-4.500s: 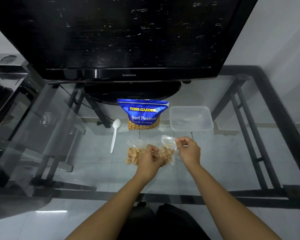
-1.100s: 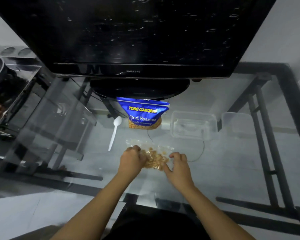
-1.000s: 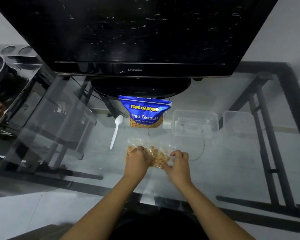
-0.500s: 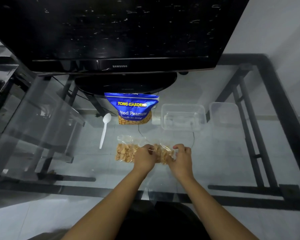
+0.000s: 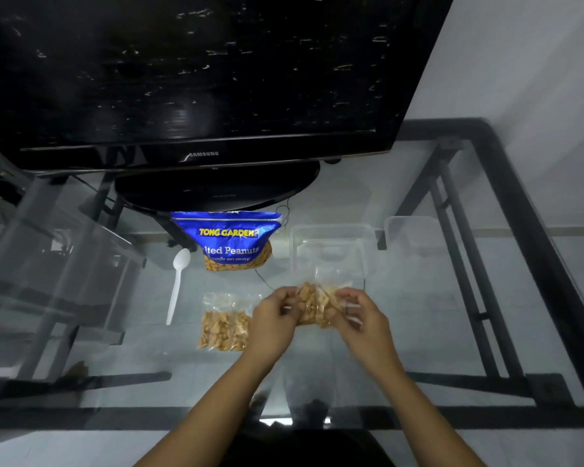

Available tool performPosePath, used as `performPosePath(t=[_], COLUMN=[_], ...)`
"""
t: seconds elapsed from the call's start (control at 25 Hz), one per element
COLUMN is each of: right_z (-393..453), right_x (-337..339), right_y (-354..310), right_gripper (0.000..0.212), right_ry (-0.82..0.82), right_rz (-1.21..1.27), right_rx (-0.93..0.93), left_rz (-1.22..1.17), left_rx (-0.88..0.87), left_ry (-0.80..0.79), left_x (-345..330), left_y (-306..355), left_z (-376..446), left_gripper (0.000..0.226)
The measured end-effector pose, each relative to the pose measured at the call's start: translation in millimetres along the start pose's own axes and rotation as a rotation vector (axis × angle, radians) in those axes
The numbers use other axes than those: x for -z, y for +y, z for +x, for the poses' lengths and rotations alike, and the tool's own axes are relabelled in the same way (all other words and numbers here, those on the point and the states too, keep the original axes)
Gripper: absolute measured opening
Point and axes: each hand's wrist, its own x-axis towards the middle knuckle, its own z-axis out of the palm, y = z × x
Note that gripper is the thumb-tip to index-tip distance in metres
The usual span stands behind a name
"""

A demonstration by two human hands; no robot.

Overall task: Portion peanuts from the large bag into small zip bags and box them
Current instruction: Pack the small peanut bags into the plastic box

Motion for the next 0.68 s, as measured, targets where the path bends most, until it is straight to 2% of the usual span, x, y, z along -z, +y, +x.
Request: performPosePath(t=[0.08, 0.2, 0.44, 0.68], right_z=[29, 79, 127, 126], right_x=[21, 39, 27, 17], right_y=[-17, -25, 0, -8], right_gripper=[0.027, 0.034, 0.046, 0.040], right_ry=[-0.026, 0.025, -0.081, -0.046], right_rz=[0.001, -0.185, -0.605, -1.023], right_rx=[0.037, 0.025, -0.098, -0.011], left_rz=[-0.036, 0.086, 0.370, 0.861], left_rx=[-0.035, -0.041, 0.082, -0.146], left_ry=[0.011, 0.035, 0.021, 0.056], left_x=[-4, -18, -51, -59], left_y=[26, 56, 43, 46], left_z=[23, 61, 101, 98], left_gripper=[0.025, 0.028, 0.034, 0.028])
